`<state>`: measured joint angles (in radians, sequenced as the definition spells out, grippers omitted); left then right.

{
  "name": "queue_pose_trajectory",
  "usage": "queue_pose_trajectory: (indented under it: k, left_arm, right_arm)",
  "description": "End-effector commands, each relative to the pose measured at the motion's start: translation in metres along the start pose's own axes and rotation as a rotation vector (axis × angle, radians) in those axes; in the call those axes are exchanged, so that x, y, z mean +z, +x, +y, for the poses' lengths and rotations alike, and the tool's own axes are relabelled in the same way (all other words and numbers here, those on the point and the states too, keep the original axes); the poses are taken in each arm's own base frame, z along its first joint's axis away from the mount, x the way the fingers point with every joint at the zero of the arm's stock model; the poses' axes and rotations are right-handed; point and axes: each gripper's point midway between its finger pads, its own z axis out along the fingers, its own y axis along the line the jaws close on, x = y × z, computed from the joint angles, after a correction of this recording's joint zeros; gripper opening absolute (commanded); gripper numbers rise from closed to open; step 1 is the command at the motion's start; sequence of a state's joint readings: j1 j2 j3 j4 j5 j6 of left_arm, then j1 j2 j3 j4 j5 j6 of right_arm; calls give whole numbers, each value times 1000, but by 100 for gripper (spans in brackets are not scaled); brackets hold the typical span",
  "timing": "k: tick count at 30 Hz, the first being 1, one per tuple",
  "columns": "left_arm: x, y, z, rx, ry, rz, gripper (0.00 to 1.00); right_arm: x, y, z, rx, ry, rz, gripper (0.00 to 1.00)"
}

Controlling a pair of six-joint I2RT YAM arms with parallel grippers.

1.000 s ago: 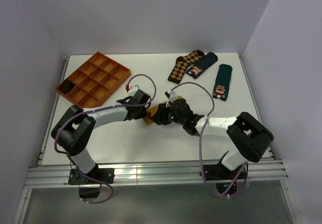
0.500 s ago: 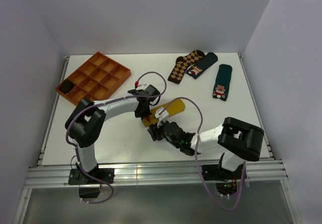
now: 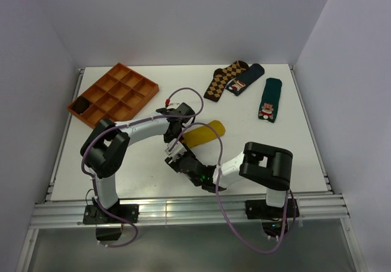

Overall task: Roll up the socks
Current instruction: Roll the sock at the center of the board.

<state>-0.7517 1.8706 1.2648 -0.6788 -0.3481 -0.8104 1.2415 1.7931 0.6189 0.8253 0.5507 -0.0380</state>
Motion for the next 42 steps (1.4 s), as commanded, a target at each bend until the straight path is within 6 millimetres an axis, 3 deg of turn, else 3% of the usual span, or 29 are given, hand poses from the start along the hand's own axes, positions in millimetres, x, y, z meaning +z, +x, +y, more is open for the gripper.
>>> queue_pose_trajectory:
  k: [1, 14, 18, 24, 27, 30, 34, 39, 42]
  left_arm:
    - [0, 13, -4, 37, 17, 59, 0]
    - [0, 18, -7, 39, 36, 75, 0]
    - [1, 19, -8, 36, 43, 78, 0]
    - [0, 20, -12, 28, 63, 82, 0]
    - [-2, 16, -16, 10, 76, 69, 2]
    - [-3, 13, -16, -19, 94, 63, 9]
    - [-8, 0, -13, -82, 137, 41, 28]
    - [-21, -32, -8, -162, 222, -14, 55]
    - [-30, -49, -10, -169, 295, -44, 60]
  right_arm:
    - [10, -16, -4, -33, 70, -44, 59]
    - [29, 12, -4, -110, 143, 36, 54]
    - [32, 21, -6, -122, 173, 66, 46]
    - [28, 32, -8, -122, 185, 112, 20]
    - [23, 38, -7, -107, 157, 140, 0]
    - [16, 43, -3, -107, 113, 159, 0]
    - [7, 49, -1, -92, 55, 171, 0]
    - [-2, 52, 2, -99, -5, 152, 0]
    - [-5, 52, 4, -93, -35, 139, 0]
